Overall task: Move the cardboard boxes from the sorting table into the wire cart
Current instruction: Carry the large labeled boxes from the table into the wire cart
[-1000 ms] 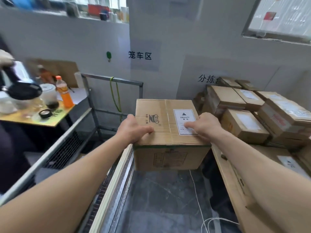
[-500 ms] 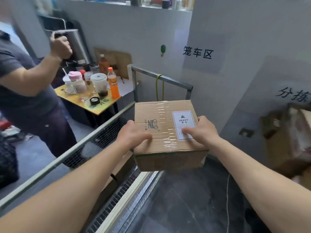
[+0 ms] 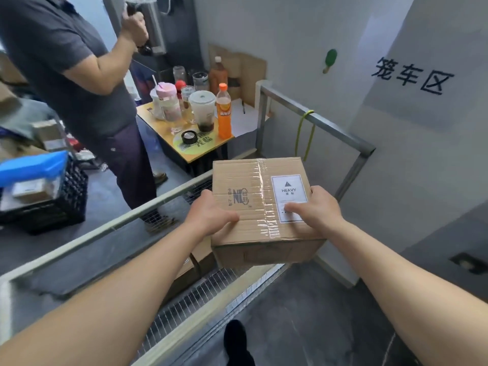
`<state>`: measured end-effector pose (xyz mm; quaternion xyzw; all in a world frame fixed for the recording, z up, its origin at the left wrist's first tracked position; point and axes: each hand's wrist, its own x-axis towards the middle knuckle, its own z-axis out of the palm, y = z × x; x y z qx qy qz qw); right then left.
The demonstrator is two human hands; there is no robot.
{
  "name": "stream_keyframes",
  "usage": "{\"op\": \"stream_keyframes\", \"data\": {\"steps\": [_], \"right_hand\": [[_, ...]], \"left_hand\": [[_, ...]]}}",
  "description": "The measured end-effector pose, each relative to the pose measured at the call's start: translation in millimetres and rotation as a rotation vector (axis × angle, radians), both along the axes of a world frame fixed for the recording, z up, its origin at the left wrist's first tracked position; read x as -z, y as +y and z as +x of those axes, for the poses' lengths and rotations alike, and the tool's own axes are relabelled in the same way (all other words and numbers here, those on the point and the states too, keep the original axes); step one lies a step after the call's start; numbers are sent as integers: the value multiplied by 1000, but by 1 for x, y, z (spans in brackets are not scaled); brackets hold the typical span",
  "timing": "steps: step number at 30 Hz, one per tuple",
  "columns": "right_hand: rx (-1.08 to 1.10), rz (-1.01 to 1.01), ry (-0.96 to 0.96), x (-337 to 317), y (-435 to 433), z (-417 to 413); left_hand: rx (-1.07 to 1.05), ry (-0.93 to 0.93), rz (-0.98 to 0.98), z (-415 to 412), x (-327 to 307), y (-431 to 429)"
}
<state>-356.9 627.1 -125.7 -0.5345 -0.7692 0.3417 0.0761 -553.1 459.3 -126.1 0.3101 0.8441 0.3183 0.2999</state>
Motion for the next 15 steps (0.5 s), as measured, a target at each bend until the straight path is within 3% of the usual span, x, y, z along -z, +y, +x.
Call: {"op": "stream_keyframes", "data": {"steps": [7,15], "right_hand": [[-34,-22,-66,46,62,-59],[-69,-115,-129,119,109,-99]], "left_hand": [[-130,-117,15,-46,52,51],[-167,-142,-103,-71,107,86]]}}
